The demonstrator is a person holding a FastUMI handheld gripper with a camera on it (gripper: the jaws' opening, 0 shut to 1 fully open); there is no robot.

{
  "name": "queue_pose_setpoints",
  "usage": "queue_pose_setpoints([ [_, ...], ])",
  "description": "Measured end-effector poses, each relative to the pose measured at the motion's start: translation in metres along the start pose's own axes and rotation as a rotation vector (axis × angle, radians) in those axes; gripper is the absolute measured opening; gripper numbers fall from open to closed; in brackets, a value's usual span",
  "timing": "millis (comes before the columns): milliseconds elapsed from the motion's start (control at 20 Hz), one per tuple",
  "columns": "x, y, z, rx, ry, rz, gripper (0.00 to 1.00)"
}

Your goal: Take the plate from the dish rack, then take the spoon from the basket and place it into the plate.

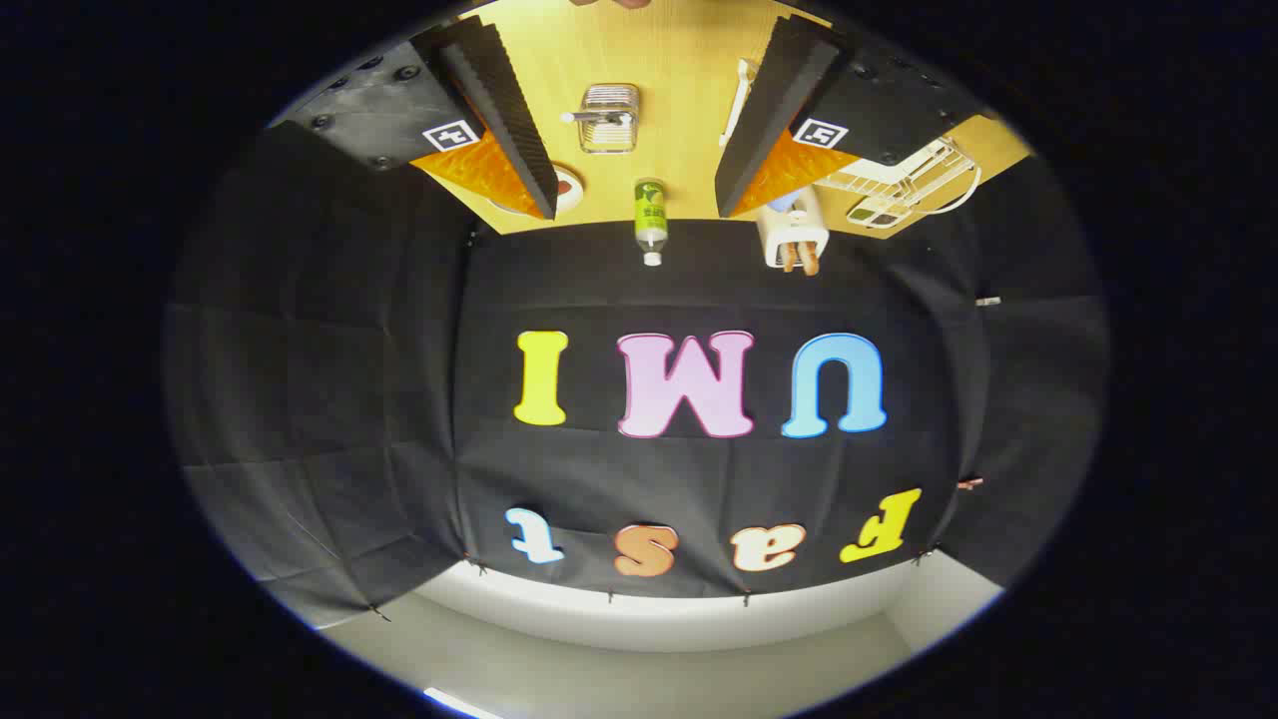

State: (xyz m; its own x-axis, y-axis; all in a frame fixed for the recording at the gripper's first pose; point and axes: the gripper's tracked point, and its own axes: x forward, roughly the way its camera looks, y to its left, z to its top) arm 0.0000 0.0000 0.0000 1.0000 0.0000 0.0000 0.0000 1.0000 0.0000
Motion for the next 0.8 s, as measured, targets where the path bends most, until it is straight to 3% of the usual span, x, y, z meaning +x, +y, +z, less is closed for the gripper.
queue_pose_setpoints([
  [300, 0.001, 0.038, -0.005, -0.035, 0.022, 0.098, 0.97],
  [800, 0.006, 0.044, -0.007, -0.043, 0.039, 0.107, 0.97],
])
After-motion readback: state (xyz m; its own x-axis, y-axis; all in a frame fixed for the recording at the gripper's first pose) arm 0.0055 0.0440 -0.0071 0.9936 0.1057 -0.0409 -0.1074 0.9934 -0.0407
